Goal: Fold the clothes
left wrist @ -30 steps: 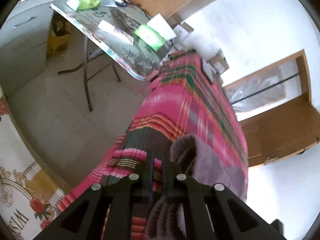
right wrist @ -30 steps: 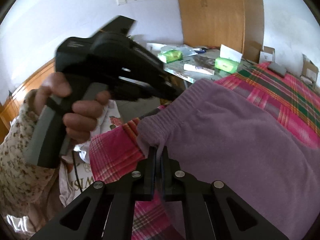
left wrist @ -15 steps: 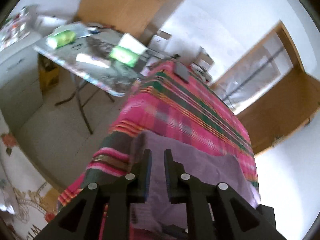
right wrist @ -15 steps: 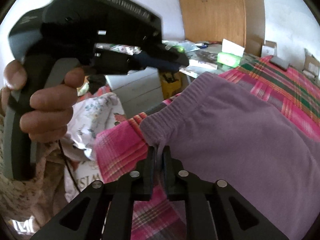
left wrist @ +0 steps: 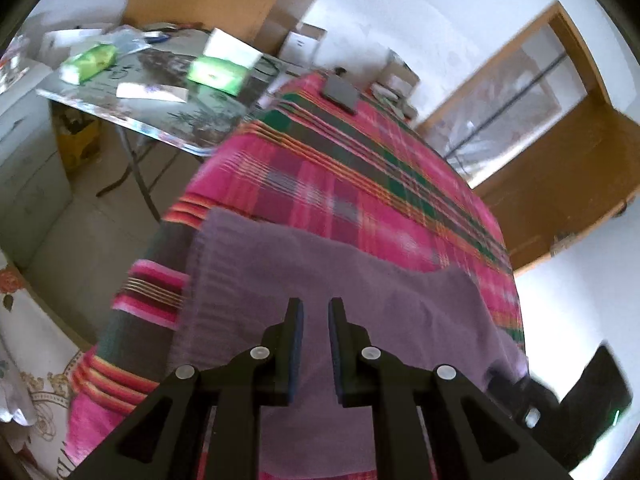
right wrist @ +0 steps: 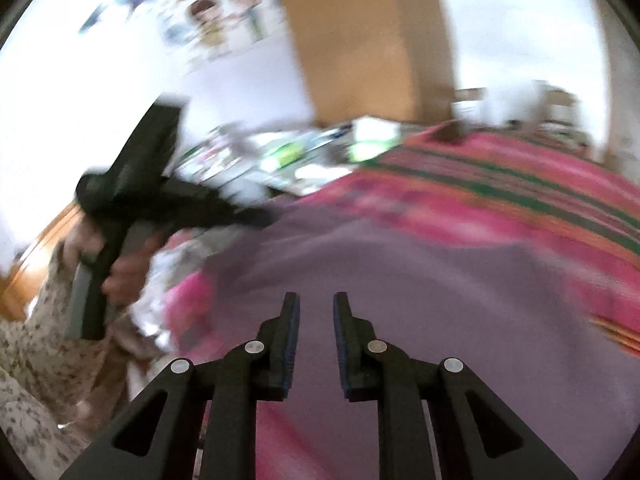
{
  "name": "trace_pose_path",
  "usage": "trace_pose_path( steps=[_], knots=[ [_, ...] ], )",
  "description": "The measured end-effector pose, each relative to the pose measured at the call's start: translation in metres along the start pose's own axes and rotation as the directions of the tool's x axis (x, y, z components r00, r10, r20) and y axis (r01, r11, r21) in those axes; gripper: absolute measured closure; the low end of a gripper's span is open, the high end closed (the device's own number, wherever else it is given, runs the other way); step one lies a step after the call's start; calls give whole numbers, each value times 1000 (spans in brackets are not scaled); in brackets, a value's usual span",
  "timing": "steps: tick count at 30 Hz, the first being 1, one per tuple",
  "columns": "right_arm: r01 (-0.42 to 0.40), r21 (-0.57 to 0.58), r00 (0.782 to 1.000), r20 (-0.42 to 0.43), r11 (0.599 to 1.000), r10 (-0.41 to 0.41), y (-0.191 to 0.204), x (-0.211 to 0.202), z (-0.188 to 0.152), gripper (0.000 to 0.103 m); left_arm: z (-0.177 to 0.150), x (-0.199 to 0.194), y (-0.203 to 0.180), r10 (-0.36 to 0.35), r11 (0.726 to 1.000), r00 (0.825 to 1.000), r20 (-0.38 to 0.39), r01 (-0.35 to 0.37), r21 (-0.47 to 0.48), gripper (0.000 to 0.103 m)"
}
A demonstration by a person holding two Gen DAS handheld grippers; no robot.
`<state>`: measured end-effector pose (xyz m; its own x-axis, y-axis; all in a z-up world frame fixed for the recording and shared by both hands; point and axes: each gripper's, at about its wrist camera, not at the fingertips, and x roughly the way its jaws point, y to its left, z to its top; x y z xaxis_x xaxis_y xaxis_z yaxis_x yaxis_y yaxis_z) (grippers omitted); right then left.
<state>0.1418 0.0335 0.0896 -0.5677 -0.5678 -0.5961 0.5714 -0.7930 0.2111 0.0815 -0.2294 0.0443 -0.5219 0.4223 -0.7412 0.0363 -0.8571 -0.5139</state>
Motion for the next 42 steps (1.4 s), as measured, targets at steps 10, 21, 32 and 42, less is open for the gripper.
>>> trace_pose_path(
  steps=[10,21,32,42],
  knots=[
    [369,21,924,-119,929,-364,-145,-46,-8,74,-10,38,-38,-12,999,997,-82,16,49,91],
    [204,-108,937,-267,973,-227,-170,-1,-22,73,-9,81,-72,-5,998,988,-156,15,63,91],
    [97,-155,949,-284,983,-138,-169,7,-21,82,-6,102,-81,16,999,984,-176,-7,51,91],
    [144,-61,970,-191,988,-153,-186,-1,-7,100,-4,104,-77,-16,1000,984,-175,19,16,91]
  ],
)
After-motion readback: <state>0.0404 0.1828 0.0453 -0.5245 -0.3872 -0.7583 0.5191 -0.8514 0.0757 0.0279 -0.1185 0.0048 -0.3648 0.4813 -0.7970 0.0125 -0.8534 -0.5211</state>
